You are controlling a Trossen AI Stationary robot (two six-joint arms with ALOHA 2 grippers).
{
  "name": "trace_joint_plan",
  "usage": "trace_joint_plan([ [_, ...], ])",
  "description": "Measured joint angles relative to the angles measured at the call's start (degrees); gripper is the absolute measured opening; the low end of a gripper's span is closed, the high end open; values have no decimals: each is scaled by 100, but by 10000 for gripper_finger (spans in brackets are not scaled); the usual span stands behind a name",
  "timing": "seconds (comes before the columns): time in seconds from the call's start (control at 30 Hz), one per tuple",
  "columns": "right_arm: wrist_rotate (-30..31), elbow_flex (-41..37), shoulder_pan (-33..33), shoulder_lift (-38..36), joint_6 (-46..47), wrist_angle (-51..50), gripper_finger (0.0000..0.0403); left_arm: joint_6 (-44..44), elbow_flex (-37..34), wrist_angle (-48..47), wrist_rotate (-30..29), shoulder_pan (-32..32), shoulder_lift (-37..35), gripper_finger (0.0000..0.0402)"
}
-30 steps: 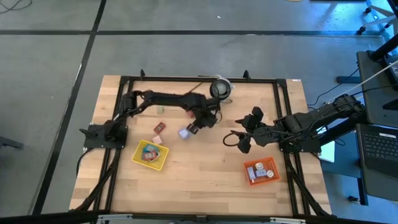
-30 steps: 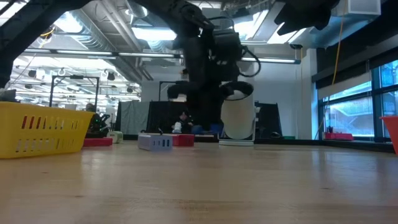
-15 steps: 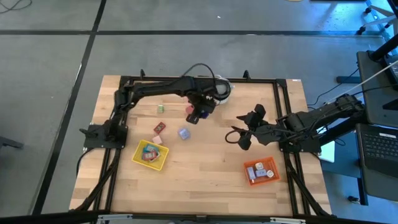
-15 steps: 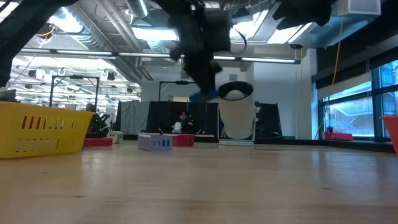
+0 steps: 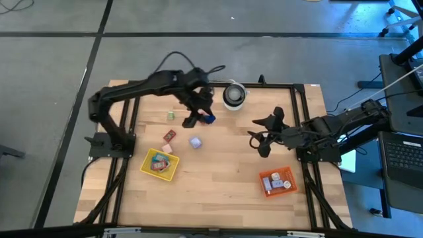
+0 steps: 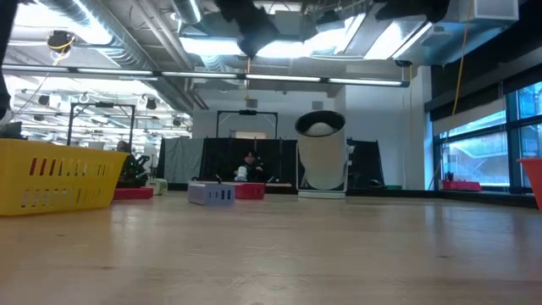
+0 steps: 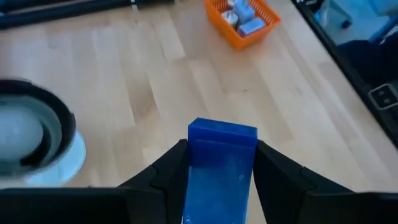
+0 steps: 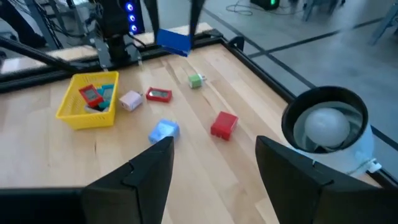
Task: Pick & Place Office items
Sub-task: Put the blue digital timer into the yellow bin
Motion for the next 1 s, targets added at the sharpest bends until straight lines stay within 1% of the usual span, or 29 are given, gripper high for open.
trace_joint_plan([
  [0.07, -1, 0, 0, -4, -67, 99, 229, -206, -361, 196, -15, -8, -382, 145],
  [0.2, -112, 0, 0, -14, -267, 346, 229, -639, -1173, 663, -49, -48, -1182, 130],
  [0.33, -283, 0, 0, -17, -435, 625, 229, -1032, -2019, 1307, -61, -137, -2040, 88],
  [0.43, -324, 0, 0, -17, -488, 781, 229, -1304, -2632, 1968, -274, -222, -2590, 56],
  [0.53, -339, 0, -3, -17, -581, 872, 229, -1461, -3036, 2310, -464, -268, -2954, 45],
  [0.63, -442, 0, -32, -17, -650, 996, 229, -1607, -3244, 2371, -764, -268, -3127, 48],
  [0.77, -525, 0, -64, -17, -773, 1175, 229, -1673, -3340, 2334, -1046, -272, -3140, 70],
  [1.0, -466, 0, -202, -18, -602, 1017, 229, -1673, -3340, 2392, -1147, -272, -3089, 112],
])
